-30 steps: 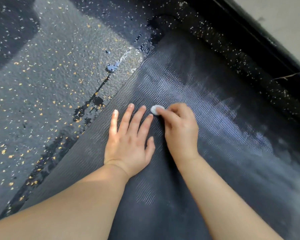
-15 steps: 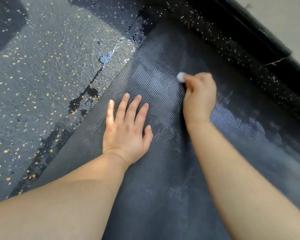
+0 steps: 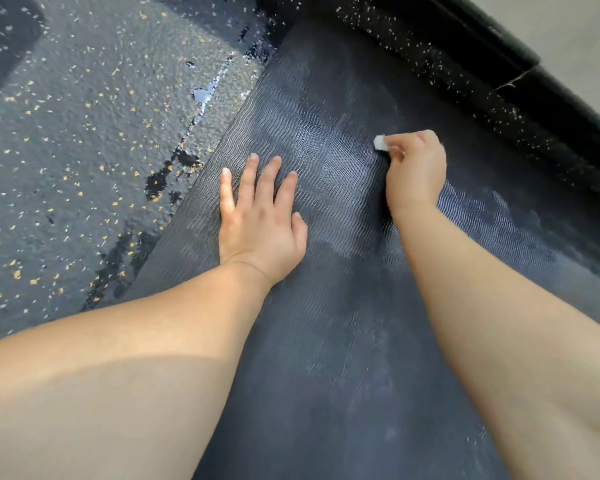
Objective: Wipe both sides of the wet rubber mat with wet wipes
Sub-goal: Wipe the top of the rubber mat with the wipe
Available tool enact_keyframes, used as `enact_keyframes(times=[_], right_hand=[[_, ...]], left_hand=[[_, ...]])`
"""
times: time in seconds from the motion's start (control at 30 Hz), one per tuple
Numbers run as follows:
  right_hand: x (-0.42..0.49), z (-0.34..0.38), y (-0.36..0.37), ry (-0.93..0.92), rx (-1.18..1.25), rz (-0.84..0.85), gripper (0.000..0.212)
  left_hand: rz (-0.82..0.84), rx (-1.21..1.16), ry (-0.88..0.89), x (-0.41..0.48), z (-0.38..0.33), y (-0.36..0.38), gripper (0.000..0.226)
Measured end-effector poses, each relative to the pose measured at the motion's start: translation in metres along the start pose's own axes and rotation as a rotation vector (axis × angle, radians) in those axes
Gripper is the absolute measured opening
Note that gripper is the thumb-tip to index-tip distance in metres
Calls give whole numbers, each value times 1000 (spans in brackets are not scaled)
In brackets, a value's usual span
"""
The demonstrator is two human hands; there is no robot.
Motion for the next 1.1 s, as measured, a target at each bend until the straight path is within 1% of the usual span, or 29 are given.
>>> enact_keyframes(times=[0.03, 0.1, 0.17, 0.2, 0.33, 0.4, 0.47, 0.5, 0.57, 0.6, 0.7, 0.77, 0.8, 0.9, 0.97, 1.03, 1.1], right_hand=[[-15, 5, 0, 7, 13, -1, 28], [-59, 22, -5, -44, 87, 0, 21], [-116, 37, -15, -100, 163, 17, 15], [-148, 43, -21, -127, 179, 33, 16], [-257, 62, -31, -276, 222, 216, 24], [-275, 63, -36, -344, 227, 293, 30], [-256, 61, -37, -352, 213, 283, 30], [-238, 60, -35, -308, 204, 248, 25], [-192, 54, -26, -142, 174, 151, 17], [-169, 50, -19, -52, 165, 114, 17], [-130, 39, -2, 181, 165, 33, 22], [-144, 50, 0, 211, 110, 14, 22], [-161, 62, -3, 173, 113, 30, 21], [-237, 99, -20, -57, 206, 109, 14], [-281, 110, -28, -170, 249, 180, 16], [-304, 112, -31, -211, 276, 261, 18], [-302, 110, -31, -204, 280, 299, 17]], left_hand=[[2, 6, 3, 1, 0, 1, 57], [2, 8, 10, 2, -1, 1, 58], [4, 9, 20, 2, -2, 1, 58], [11, 13, 26, 1, -1, 1, 58], [84, 74, 76, 1, 4, 2, 60], [126, 102, 146, -2, 10, 0, 61], [145, 75, 231, -17, 21, -6, 60], [146, 47, 279, -29, 28, -10, 59], [147, 13, 368, -57, 44, -16, 57], [159, 16, 392, -68, 51, -19, 57], [264, 150, 441, -79, 62, -21, 63], [349, 277, 487, -76, 65, -23, 69], [407, 337, 515, -75, 65, -26, 72], [593, 488, 603, -79, 69, -43, 74], [701, 577, 632, -86, 69, -53, 73], [798, 640, 636, -92, 65, -58, 72], [853, 650, 639, -96, 62, -58, 69]])
Point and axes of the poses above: each hand's wrist, its own x-axis towards the middle knuckle, its own y-axis out of the palm, z = x × y, the point moved 5 cm from there along x, towards the middle knuckle, and after that the axes turned 5 degrees about -y, right-handed, at the moved point
